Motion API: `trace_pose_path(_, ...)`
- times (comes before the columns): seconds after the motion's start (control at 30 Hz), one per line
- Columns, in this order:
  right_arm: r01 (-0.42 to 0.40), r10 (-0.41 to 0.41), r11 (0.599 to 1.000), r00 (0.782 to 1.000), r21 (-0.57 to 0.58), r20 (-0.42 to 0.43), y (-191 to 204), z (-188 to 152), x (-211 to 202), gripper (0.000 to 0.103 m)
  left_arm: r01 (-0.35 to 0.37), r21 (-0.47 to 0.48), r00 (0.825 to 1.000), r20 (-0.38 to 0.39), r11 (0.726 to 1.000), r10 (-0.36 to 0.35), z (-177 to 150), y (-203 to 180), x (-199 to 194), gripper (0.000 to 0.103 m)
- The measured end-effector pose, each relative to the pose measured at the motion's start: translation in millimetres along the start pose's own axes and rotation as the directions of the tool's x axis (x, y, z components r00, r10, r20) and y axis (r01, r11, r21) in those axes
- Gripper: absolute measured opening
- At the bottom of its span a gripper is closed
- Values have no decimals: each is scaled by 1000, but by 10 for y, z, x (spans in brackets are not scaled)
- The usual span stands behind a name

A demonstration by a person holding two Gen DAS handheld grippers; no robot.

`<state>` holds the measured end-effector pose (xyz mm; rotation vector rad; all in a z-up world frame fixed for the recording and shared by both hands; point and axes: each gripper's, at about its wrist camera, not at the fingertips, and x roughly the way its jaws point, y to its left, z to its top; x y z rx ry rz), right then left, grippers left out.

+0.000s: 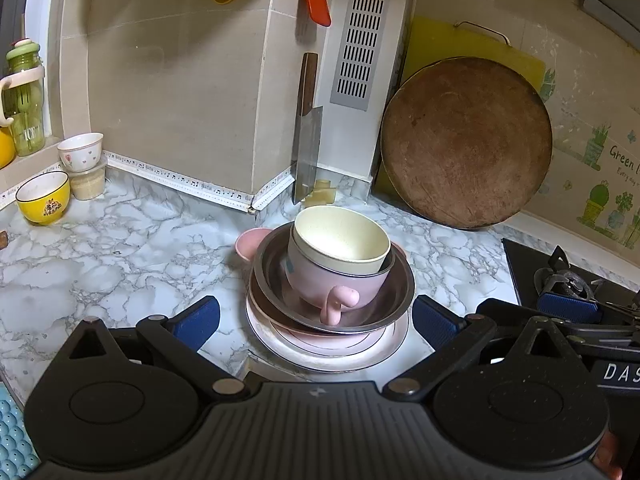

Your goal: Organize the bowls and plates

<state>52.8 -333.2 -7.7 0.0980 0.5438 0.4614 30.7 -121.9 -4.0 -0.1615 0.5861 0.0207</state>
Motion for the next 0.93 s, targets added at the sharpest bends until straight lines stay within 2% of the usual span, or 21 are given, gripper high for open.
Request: trace_pose_path(0.93,3,-3,1000,1000,3,-5,-33,-11,25,103,3,-1,1000,-4,1000,-3,-2,-3,10,103)
